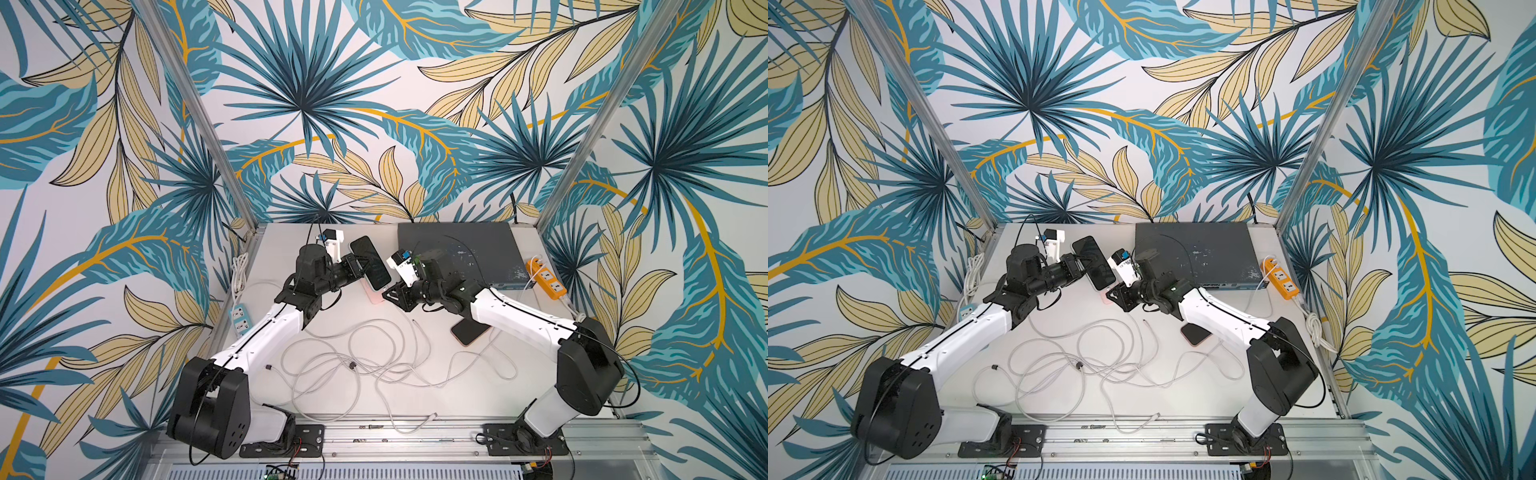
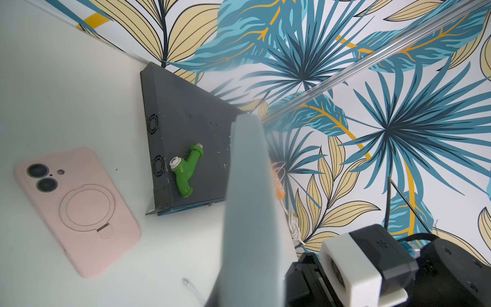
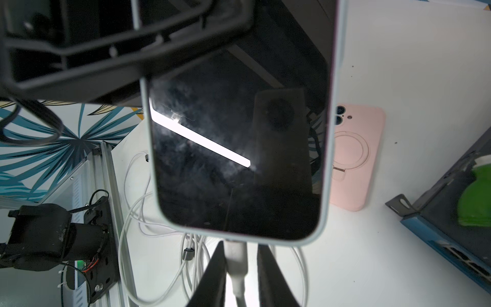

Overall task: Plug the charging cable into the phone
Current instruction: Insert the charging cable into the phone.

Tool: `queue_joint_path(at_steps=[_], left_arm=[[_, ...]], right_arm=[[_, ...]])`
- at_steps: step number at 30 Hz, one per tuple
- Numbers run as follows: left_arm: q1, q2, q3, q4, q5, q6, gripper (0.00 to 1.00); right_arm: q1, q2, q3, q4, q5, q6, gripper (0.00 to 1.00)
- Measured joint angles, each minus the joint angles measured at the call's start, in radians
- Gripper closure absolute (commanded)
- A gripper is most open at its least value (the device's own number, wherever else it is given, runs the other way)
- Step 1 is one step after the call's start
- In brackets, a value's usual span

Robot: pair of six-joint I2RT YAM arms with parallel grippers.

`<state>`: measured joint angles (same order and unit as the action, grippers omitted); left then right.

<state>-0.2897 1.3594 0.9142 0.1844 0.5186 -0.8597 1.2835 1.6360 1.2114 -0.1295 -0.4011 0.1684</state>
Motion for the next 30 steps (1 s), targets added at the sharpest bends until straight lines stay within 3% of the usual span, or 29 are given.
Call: queue_joint_path(at_steps=[5,12,23,30], left_arm=[[0.003,-0.001,-0.001,0.000,-0.002,0.000,1.00],[0.003,-0.006,-0.012,0.013,-0.003,-0.001,1.00],[0.002,-0.044,-0.077,0.094,-0.026,-0.028,1.00],[-0.014,-0.063,-0.108,0.114,-0.079,-0.026,1.00]], right_arm=[[0.005,0.007,0.013,0.000,0.000,-0.001,0.94],[0.006,0.007,0.014,-0.002,0.003,0.001,1.00],[0.014,0.008,0.046,-0.034,0.040,0.000,1.00],[0.016,0.056,0.142,-0.157,0.043,-0.065,1.00]])
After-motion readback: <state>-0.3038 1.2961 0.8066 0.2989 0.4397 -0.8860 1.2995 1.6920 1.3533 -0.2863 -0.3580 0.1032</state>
